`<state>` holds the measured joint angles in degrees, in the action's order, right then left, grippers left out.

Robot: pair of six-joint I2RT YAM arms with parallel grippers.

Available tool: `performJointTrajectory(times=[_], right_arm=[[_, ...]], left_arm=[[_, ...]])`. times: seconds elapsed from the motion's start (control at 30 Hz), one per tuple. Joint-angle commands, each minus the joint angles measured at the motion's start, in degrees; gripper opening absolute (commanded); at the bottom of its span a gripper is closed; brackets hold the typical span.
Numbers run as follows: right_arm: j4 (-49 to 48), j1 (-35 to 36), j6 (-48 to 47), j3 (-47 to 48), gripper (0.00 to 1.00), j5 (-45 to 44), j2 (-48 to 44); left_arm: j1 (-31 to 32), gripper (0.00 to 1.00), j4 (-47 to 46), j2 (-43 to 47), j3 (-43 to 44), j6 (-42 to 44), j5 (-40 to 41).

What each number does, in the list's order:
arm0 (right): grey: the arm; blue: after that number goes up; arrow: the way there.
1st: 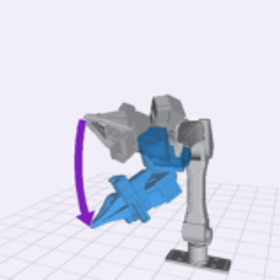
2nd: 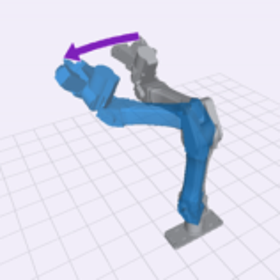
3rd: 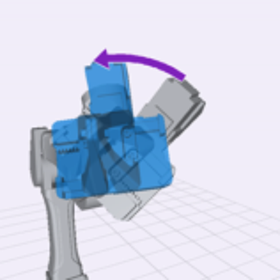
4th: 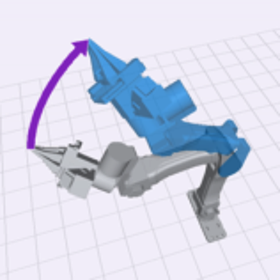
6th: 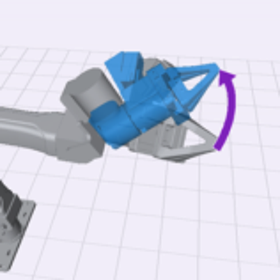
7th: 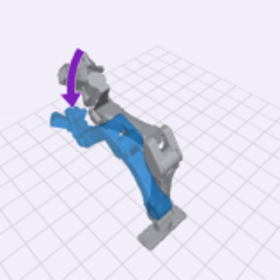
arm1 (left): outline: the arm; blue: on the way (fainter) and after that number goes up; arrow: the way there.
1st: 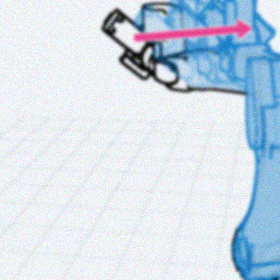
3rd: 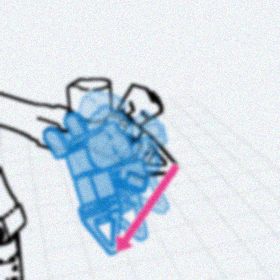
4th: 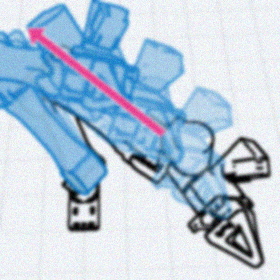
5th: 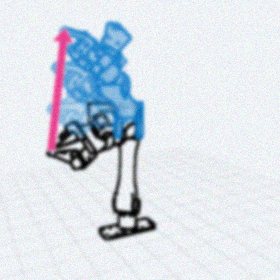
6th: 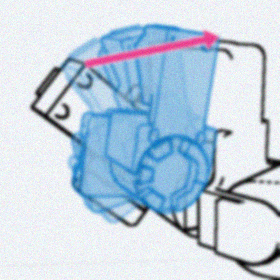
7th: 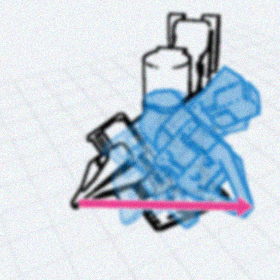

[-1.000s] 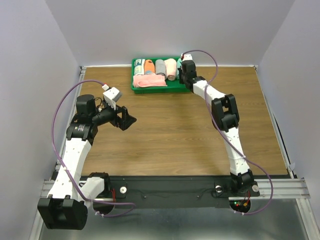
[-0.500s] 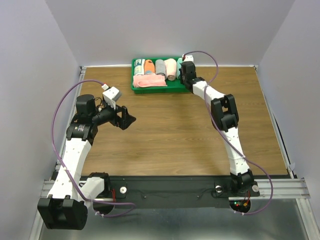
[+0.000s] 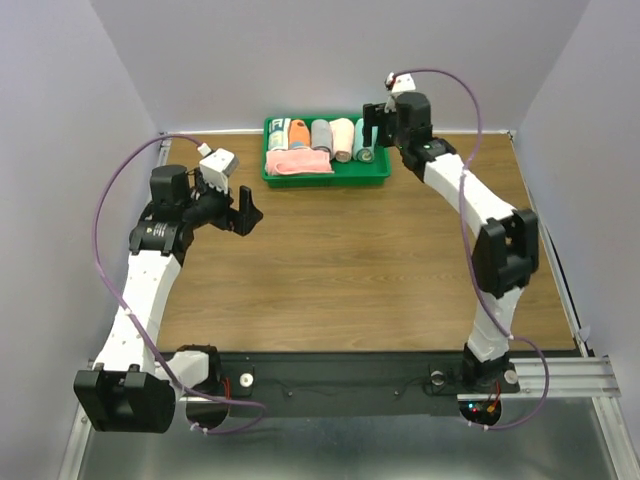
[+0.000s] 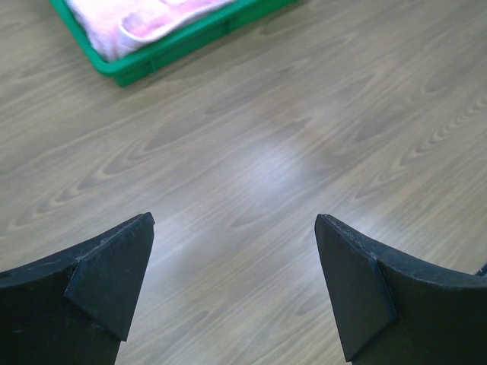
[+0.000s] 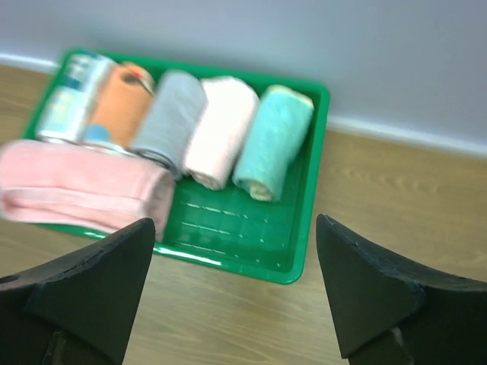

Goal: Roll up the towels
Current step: Place the rolled towel into the container

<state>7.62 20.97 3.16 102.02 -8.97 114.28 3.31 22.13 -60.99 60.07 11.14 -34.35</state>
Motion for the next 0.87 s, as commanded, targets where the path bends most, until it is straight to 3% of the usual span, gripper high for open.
performJointTrajectory(times=[0.0,0.17,0.33,0.63,0.83], right_arm=[[3.71,-0.41,-2.45,-2.43,0.97,8.61,-9.94],[12.58,-0.41,-4.56,-9.01,1.00,12.39,-21.97],[18.31,-0.93,-3.69,-25.70,1.00,13.89,-32.78],[21.04,-2.60,0.18,-46.89,1.00,18.90,-45.54],[21.38,-2.87,-0.95,-47.62,1.00,19.43,-46.86]], left_arm=[[0.64,0.99,3.95,-2.55,6.19,3.26,3.06],[4.41,0.99,5.12,-4.66,8.22,5.21,11.22],[15.04,0.99,1.43,-5.10,6.03,3.55,19.31],[20.68,0.99,-1.74,-7.47,-2.41,4.24,15.55],[20.60,0.99,-1.48,-7.48,-3.22,5.39,12.55]])
